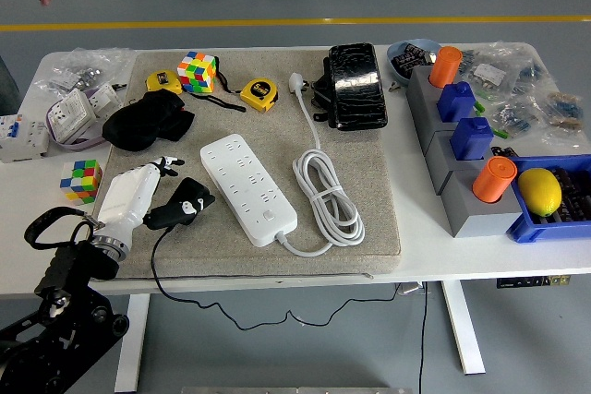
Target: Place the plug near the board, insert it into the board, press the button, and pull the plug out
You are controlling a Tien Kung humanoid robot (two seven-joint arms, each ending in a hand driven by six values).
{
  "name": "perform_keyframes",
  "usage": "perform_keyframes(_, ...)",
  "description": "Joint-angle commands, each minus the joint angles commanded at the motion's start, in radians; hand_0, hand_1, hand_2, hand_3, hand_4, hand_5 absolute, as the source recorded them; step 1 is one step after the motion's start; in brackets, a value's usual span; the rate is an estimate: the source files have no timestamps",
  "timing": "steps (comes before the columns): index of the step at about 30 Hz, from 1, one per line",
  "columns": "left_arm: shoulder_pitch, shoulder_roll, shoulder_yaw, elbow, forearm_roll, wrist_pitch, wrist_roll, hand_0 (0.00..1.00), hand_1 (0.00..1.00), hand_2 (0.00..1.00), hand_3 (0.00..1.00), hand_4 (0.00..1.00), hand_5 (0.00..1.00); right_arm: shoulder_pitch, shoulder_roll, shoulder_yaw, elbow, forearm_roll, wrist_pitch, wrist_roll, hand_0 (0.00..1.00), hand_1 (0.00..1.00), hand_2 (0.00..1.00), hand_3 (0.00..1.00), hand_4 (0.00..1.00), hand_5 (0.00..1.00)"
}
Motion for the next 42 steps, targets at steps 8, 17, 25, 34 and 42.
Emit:
perform_keyframes(8, -0.014, -0.011, 0.016, 0.039, 0.066, -0.006, 0.046, 0.505, 0.553, 0.522, 0.684, 0.998, 0.585, -0.001, 0.000, 0.001, 0.000, 0.000, 0.000, 0.001, 0.497, 0.589, 0.544, 0.508, 0.836, 0.368)
perform_keyframes(17, -0.022, -0.014, 0.014, 0.050, 0.104, -0.007, 0.059, 0.219, 0.257, 0.351, 0.517, 0.998, 0.362, -0.001, 0.001, -0.002, 0.000, 0.001, -0.004, 0.005, 0.497, 0.589, 0.544, 0.507, 0.837, 0.368)
perform_keyframes(25, -0.031, -0.014, 0.022, 0.049, 0.110, 0.022, 0.032, 0.173, 0.267, 0.362, 0.520, 0.998, 0.137, -0.001, -0.001, 0.001, 0.000, 0.002, -0.007, 0.013, 0.496, 0.589, 0.544, 0.508, 0.837, 0.368)
perform_keyframes(34, -0.033, -0.013, 0.027, 0.032, 0.085, 0.051, -0.038, 0.136, 0.246, 0.347, 0.529, 0.869, 0.002, -0.002, 0.000, -0.001, 0.000, 0.002, -0.007, 0.013, 0.491, 0.588, 0.544, 0.507, 0.836, 0.369)
perform_keyframes(42, -0.053, -0.006, -0.005, 0.033, 0.040, 0.090, -0.149, 0.145, 0.254, 0.347, 0.527, 0.845, 0.002, -0.001, 0.000, -0.005, 0.000, 0.008, -0.012, 0.017, 0.493, 0.588, 0.544, 0.508, 0.836, 0.370)
